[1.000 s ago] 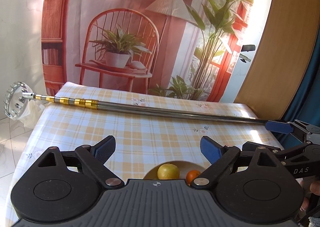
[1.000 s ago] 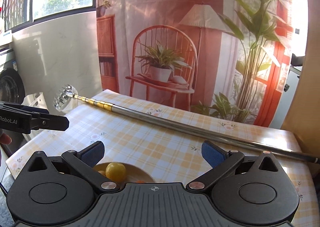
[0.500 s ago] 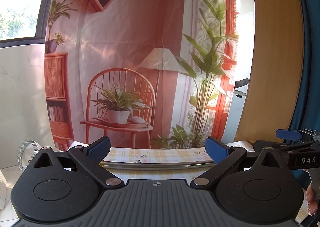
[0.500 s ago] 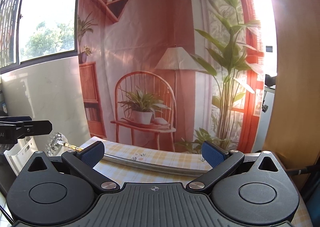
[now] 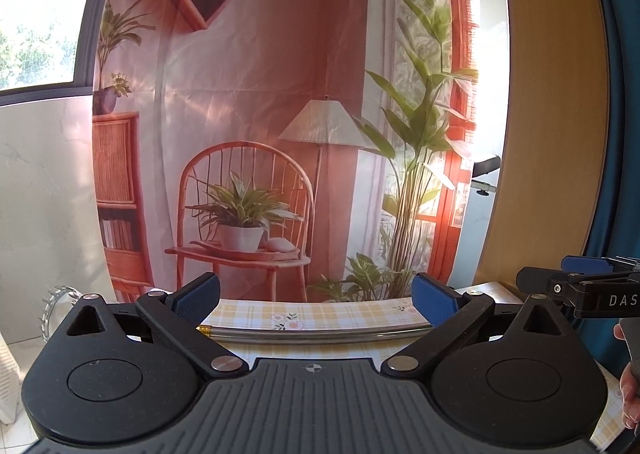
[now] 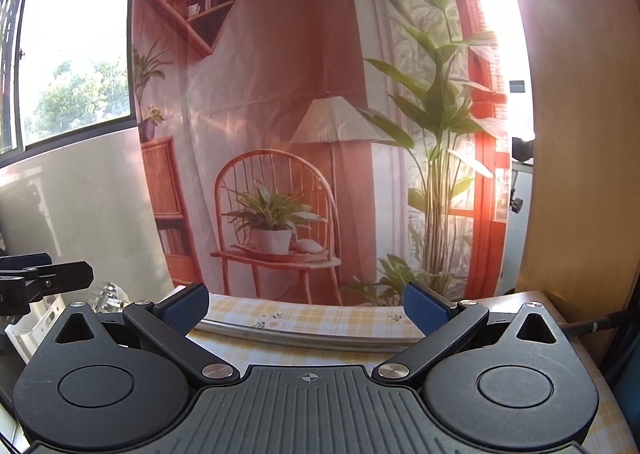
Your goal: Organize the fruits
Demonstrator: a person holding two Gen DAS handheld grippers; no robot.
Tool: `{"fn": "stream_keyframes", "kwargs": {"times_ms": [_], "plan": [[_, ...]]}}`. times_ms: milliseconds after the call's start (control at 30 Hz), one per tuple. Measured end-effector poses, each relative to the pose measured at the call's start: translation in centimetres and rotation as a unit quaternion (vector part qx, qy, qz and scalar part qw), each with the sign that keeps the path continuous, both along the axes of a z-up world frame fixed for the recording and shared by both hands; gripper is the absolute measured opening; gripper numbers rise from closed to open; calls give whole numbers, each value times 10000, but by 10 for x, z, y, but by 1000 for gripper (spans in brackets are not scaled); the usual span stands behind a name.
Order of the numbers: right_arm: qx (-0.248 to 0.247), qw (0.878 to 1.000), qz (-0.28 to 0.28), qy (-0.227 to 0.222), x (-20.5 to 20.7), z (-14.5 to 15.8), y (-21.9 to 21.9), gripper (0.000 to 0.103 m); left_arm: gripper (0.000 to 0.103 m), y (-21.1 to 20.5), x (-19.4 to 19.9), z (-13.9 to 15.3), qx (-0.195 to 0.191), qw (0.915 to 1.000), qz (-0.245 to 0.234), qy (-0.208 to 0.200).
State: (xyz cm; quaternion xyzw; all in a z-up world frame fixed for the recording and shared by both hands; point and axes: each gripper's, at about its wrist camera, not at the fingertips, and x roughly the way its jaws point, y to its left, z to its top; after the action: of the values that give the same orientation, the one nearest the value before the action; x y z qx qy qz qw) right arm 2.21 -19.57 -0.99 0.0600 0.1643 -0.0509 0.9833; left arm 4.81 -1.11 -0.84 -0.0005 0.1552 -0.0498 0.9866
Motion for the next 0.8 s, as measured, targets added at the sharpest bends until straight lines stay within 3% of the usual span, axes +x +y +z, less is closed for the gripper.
{"fn": "stream_keyframes", "kwargs": {"times_ms": [800], "plan": [[16,10000,-45,19,0,-3,-2,103,103,-2,-2,1,120,9999,-79,-23]]}}
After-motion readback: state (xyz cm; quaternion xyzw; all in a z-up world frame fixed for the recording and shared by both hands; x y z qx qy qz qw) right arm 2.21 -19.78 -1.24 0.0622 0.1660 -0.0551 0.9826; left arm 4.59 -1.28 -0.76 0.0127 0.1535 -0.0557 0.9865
